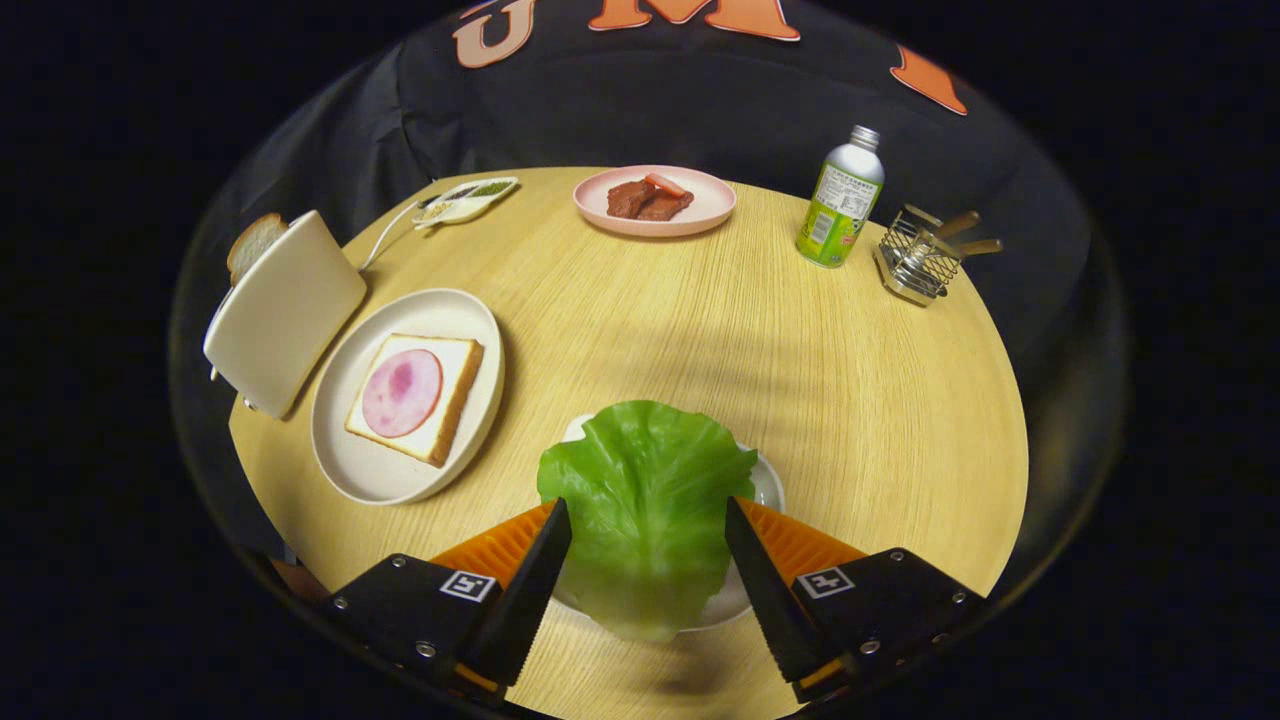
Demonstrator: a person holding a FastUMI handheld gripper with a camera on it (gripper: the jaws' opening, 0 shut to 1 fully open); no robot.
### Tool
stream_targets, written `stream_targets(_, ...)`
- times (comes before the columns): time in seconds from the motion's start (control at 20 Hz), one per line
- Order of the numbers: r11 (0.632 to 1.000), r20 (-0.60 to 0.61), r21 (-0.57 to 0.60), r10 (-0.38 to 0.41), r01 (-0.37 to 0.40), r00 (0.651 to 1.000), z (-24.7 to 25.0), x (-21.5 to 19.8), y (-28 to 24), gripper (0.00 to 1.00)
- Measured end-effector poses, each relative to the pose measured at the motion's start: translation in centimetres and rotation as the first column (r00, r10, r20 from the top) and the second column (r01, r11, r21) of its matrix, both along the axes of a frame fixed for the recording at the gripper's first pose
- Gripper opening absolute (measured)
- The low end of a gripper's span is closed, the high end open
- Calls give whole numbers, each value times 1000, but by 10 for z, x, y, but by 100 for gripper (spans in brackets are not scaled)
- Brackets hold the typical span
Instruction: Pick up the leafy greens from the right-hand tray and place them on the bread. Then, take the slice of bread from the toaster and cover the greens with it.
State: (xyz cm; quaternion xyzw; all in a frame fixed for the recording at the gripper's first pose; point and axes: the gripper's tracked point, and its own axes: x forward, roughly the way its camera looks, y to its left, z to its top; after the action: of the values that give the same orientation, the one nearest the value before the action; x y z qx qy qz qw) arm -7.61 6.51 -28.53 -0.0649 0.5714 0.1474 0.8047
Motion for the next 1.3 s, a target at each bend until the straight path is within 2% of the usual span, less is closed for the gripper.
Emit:
stream_targets(0.15, 1000, -44, -4, 14, -14, 999, -9, -7, 3, 90)
stream_targets(0.45, 1000, -85, -6, -20, 20, 996, -17, -7, -1, 74)
stream_targets(0.55, 1000, -80, -4, -23, 23, 997, -17, -6, 0, 60)
stream_targets(0.6, 1000, -74, 1, -29, 29, 997, -17, -5, 2, 45)
stream_targets(0.65, 999, -69, 1, -39, 39, 997, -16, -4, 1, 36)
stream_targets(0.7, 999, -65, 4, -48, 49, 997, -16, -4, 2, 20)
stream_targets(0.8, 998, -43, 28, -48, 49, 998, -12, -2, 8, 12)
stream_targets(1.1, 979, 52, 186, -91, 79, 995, 37, 18, 35, 10)
stream_targets(1.3, 972, 125, 233, -57, 27, 990, 69, 27, 56, 10)
